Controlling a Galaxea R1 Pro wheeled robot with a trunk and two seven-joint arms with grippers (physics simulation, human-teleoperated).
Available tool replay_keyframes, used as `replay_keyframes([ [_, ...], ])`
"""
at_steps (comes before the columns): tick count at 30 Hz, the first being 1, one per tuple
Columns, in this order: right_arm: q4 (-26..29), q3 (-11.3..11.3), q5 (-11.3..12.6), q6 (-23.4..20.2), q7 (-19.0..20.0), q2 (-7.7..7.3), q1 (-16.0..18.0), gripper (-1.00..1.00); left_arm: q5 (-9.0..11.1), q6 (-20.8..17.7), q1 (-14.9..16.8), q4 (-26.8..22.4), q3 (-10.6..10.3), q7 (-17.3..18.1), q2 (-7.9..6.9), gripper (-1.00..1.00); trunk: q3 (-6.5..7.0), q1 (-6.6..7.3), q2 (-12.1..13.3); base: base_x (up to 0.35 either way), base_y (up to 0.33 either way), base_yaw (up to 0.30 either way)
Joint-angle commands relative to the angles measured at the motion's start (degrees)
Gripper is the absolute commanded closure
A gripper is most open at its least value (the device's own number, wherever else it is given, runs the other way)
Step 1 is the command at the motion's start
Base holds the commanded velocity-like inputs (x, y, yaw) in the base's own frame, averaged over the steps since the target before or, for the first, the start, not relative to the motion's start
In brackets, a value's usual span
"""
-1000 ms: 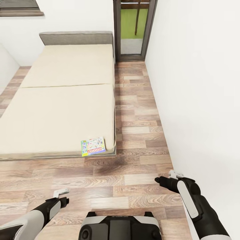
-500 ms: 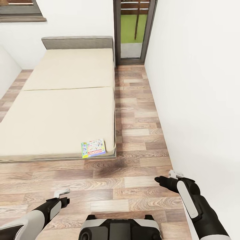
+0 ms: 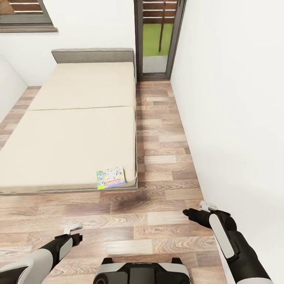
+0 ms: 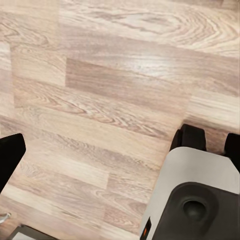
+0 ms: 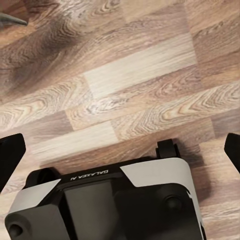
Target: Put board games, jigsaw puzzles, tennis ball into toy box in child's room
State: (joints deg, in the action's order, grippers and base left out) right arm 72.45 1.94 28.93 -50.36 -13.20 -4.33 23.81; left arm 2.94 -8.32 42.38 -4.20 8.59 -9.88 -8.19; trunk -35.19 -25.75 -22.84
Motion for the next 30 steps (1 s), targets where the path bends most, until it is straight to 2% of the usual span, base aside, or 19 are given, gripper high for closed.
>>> replay_keyframes([
  [1,0.06,-0.01,0.6,-0.18,-0.51,-0.01,0.02,-1.0,0.31,-0.29,0.0,-0.11,0.18,-0.14,0.01,-1.0,0.03,-0.03,-0.08,0.0,0.0,0.0],
  [30,0.06,-0.01,0.6,-0.09,-0.51,0.1,0.02,-1.0,0.29,-0.29,-0.01,0.05,0.19,-0.14,0.19,-1.0,2.78,-0.03,-0.08,0.0,0.0,0.0],
])
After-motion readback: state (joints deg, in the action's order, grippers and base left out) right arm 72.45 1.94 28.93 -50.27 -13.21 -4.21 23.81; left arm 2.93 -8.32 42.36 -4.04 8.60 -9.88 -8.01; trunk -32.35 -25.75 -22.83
